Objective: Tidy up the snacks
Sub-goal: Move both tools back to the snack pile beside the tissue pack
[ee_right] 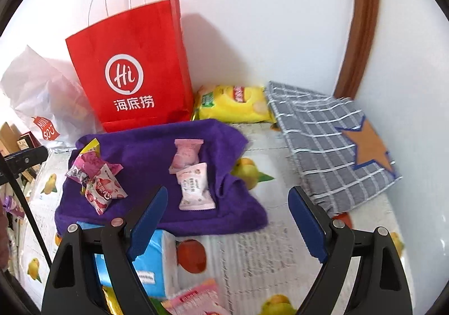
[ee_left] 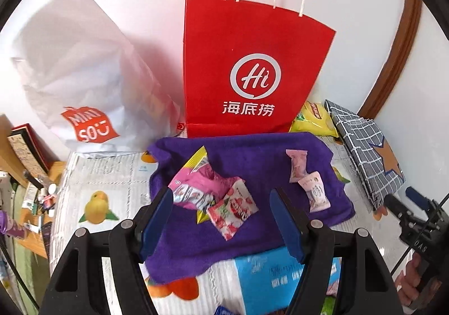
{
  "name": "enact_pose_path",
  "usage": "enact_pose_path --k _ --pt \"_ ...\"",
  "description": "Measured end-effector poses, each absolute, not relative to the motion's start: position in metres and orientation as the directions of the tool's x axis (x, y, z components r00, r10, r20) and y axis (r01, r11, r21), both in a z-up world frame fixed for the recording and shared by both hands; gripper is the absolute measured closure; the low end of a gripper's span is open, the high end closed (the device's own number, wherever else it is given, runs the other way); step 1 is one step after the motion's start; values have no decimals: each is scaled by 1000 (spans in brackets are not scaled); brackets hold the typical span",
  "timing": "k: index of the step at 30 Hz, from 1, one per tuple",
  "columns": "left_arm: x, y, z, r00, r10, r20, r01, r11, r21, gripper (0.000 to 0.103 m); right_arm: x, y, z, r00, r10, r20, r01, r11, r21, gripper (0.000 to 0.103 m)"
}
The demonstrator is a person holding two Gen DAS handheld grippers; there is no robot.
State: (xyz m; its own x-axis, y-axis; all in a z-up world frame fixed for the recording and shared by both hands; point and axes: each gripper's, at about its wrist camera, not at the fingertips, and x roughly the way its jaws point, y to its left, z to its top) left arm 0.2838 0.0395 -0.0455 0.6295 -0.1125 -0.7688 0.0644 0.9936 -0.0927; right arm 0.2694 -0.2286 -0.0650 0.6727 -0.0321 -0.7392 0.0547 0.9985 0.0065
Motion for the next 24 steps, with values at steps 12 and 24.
enact_pose_path --k 12,24 --pt "218 62 -54 638 -92 -765 11 994 -111 33 218 -255 -71 665 51 -745 22 996 87 16" --pt "178 70 -78 599 -71 -798 -35 993 -116 33 180 -246 -125 577 158 -802 -101 987 122 31"
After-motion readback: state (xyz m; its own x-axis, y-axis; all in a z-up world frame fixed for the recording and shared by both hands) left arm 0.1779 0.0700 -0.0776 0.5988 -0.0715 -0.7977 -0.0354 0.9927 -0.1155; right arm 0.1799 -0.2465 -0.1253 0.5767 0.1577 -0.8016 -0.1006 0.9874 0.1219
